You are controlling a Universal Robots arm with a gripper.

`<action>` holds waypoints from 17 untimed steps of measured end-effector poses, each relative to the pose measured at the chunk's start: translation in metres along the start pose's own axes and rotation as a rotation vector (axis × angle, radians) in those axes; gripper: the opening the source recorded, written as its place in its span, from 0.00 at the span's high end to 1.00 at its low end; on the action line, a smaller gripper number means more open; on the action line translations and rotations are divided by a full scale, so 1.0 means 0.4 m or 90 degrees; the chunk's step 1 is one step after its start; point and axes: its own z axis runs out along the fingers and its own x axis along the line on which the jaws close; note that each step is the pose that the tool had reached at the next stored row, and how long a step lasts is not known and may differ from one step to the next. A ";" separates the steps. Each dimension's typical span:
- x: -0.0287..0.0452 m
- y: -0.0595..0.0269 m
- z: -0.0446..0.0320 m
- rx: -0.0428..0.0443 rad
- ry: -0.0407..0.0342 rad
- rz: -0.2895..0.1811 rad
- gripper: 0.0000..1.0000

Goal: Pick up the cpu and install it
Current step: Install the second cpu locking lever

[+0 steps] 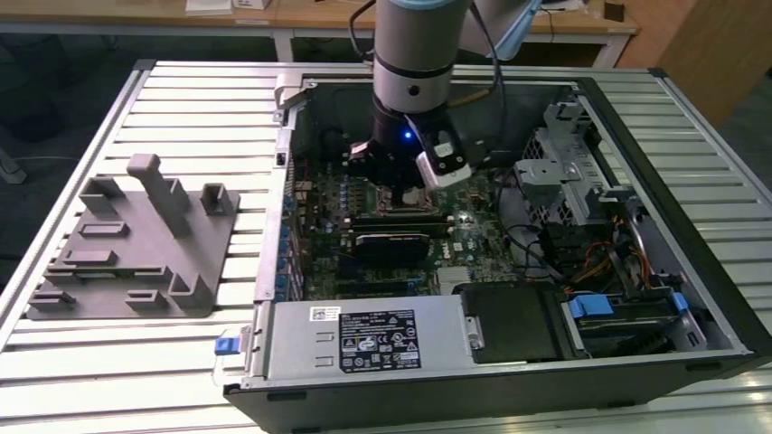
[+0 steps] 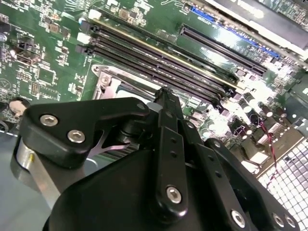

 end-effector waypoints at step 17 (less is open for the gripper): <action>0.002 -0.038 0.009 -0.0427 0.0043 0.000 0.89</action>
